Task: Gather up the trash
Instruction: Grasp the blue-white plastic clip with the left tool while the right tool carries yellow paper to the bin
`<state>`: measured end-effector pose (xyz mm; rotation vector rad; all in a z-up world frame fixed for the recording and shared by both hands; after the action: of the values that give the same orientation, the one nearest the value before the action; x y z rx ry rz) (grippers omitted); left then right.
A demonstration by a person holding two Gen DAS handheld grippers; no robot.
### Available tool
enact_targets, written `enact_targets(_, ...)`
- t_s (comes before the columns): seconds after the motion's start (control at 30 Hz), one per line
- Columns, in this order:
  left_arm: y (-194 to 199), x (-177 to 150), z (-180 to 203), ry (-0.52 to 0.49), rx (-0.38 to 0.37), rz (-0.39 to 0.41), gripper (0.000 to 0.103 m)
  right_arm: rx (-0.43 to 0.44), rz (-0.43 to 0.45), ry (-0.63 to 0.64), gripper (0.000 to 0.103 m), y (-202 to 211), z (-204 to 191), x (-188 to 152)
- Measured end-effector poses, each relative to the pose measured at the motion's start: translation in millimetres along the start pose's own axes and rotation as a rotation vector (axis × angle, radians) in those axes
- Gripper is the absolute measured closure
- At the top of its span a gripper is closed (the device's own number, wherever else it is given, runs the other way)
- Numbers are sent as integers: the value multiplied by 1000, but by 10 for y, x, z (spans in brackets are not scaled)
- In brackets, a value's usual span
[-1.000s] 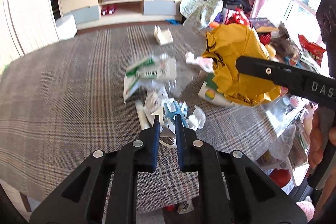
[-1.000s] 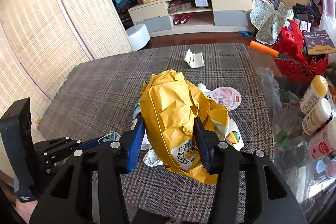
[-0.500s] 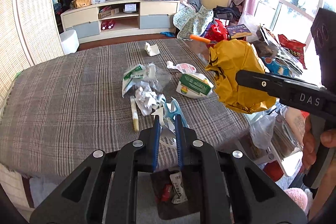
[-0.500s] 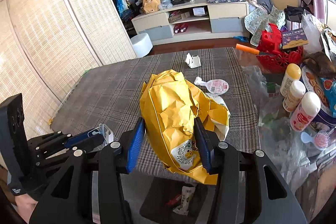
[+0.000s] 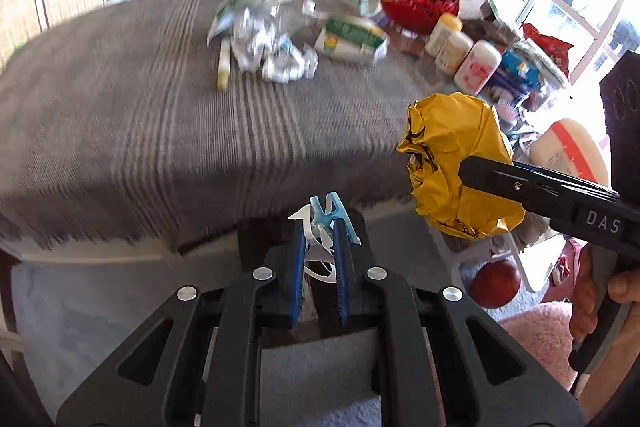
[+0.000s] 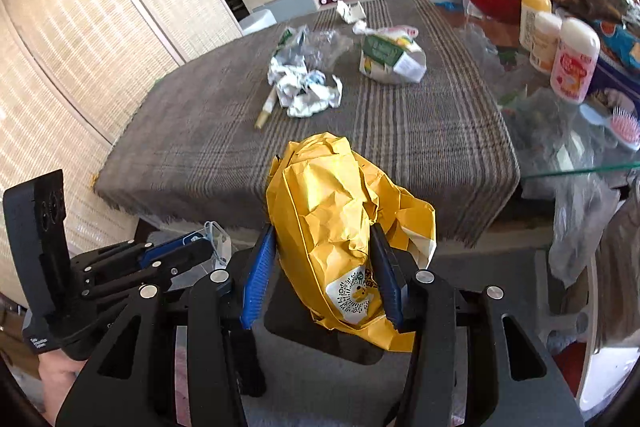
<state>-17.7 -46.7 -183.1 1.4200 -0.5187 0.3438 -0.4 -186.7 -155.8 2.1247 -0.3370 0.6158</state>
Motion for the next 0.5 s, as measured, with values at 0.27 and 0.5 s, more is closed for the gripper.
enact_targets(0.27, -652, -551, 14, 26, 0, -156, 90, -9, -110, -105, 55, -572, 329, -509)
enact_targets(0.5, -1047, -767, 3, 23, -12, -247, 90, -15, -179, -160, 55, -940, 529, -738)
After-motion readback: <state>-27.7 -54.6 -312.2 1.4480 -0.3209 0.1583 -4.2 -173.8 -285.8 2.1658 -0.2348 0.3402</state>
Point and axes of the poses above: each gripper's, at about its wrist camera, not at the fingertips, and y roughly against the way its jaws point, z to its right, x to its top, the point moved 8 cm from there along -y, roughly the way its jaws point, and after that the axes turned 12 degrees about x, right-handed, at the moved point
